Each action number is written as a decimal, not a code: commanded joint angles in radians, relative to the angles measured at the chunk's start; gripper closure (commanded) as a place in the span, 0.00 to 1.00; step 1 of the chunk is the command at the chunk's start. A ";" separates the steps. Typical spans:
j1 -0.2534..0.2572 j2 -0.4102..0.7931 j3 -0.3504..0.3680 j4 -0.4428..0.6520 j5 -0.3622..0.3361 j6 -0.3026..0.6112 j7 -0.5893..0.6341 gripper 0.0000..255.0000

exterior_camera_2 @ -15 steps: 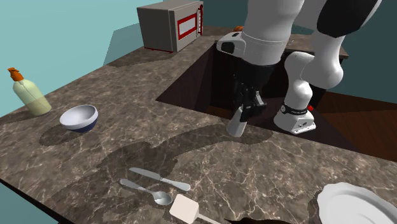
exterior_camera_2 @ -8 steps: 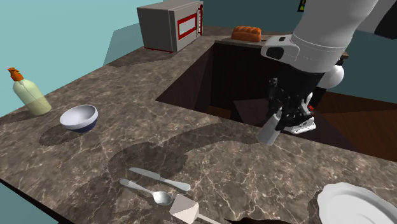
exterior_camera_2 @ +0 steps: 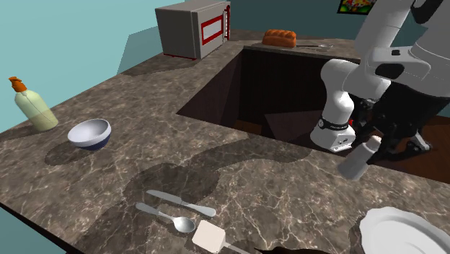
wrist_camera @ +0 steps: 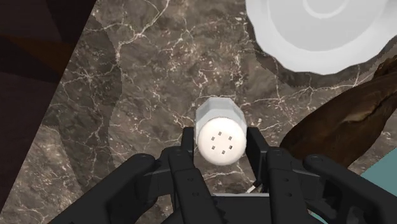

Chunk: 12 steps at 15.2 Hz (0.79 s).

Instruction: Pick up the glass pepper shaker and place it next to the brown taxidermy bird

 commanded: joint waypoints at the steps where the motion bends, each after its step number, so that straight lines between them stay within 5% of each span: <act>1: 0.019 0.005 0.031 0.008 0.007 -0.004 0.051 1.00; 12: 0.022 0.028 0.044 -0.120 -0.001 0.143 0.067 1.00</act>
